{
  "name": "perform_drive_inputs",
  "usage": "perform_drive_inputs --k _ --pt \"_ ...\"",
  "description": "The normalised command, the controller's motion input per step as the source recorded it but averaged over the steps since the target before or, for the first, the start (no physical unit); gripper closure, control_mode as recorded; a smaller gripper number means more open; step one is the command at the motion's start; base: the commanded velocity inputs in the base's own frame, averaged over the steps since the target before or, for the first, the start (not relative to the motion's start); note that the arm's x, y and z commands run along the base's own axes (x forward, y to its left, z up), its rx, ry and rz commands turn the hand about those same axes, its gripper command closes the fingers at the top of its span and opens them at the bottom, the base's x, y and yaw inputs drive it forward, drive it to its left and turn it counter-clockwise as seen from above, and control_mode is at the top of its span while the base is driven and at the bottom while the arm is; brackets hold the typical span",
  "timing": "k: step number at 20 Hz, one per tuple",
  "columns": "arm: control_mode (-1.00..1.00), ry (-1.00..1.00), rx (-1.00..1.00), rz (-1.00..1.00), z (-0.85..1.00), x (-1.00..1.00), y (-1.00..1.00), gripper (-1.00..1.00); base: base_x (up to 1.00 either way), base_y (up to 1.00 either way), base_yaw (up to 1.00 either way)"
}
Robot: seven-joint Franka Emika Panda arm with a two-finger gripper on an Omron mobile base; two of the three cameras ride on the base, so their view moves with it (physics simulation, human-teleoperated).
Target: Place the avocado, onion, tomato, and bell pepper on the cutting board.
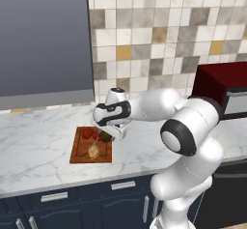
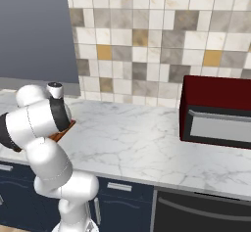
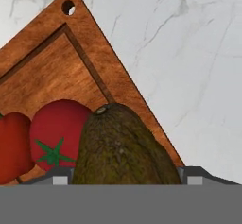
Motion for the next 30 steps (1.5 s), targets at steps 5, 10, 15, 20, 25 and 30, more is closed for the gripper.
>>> perform_drive_inputs --k 5,10,15,20,25,30 --pt "-1.0 -0.02 0.0 0.0 -0.04 -0.29 0.0 1.0 0.0 0.0 0.0" --pt "-1.0 -0.01 0.0 0.0 -0.08 -0.27 0.04 1.0 0.0 0.0 0.0" --pt "-1.0 0.0 0.0 0.0 -0.21 -0.07 0.19 1.0 0.0 0.0 0.0" --pt "-1.0 0.0 -0.05 0.0 -0.37 0.0 0.22 1.0 0.0 0.0 0.0" --pt "-1.0 0.0 -0.02 0.0 -0.22 -0.12 0.3 -1.0 0.0 0.0 0.0" --pt "-1.0 -0.05 0.0 0.0 0.12 -0.14 0.12 -1.0 0.0 0.0 0.0"
